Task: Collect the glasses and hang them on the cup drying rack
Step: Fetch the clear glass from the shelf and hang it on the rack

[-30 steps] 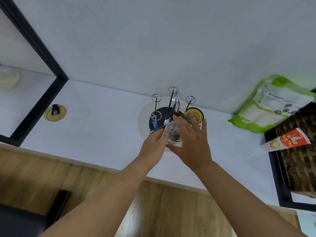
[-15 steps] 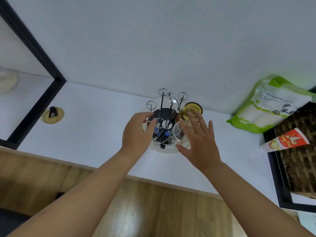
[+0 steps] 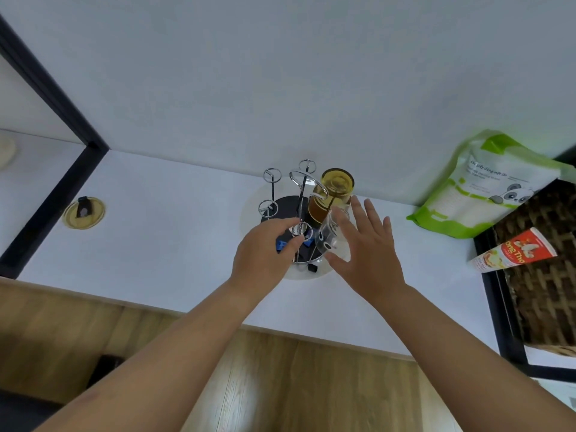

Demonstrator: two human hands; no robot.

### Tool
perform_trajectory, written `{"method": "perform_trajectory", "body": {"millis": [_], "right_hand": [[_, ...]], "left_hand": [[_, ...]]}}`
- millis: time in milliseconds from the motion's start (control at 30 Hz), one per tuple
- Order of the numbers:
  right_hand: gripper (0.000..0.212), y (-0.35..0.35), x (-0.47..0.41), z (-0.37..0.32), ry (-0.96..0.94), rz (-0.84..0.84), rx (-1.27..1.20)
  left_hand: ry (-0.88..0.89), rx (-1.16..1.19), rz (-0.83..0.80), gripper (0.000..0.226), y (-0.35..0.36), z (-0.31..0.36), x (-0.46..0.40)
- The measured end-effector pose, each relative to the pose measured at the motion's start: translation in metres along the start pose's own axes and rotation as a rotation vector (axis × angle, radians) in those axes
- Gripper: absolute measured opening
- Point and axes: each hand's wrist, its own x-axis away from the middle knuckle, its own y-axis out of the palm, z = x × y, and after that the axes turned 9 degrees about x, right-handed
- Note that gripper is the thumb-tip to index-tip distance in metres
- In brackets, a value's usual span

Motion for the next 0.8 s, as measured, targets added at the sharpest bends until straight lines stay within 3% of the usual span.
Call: {"method": "perform_trajectory", "body": {"millis": [300,500,667,800], "right_hand": [[0.085,-0.003,0.001,0.000,0.022,-0.014,-0.053],[0.093,-0.028,0.004,0.000,-0.049,-0.078,-0.105],[0.098,-0.078,0.002,0.009,-0.083,-0.149,-0.102],[0.087,-0.144,-0.002,0.016,-0.077,-0.075,-0.145]], "left_hand": [[-0.083,0.043,-0.027,0.045,-0.005,-0.010,0.002],[-0.121,0.019,-0.054,0.034,-0.013,-0.004,0.005],[-0.038,0.011,0.032,0.019,-0.036,0.043,-0.005],[0.047,-0.005,0.040,0.022,-0.065,0.109,-0.015]]}}
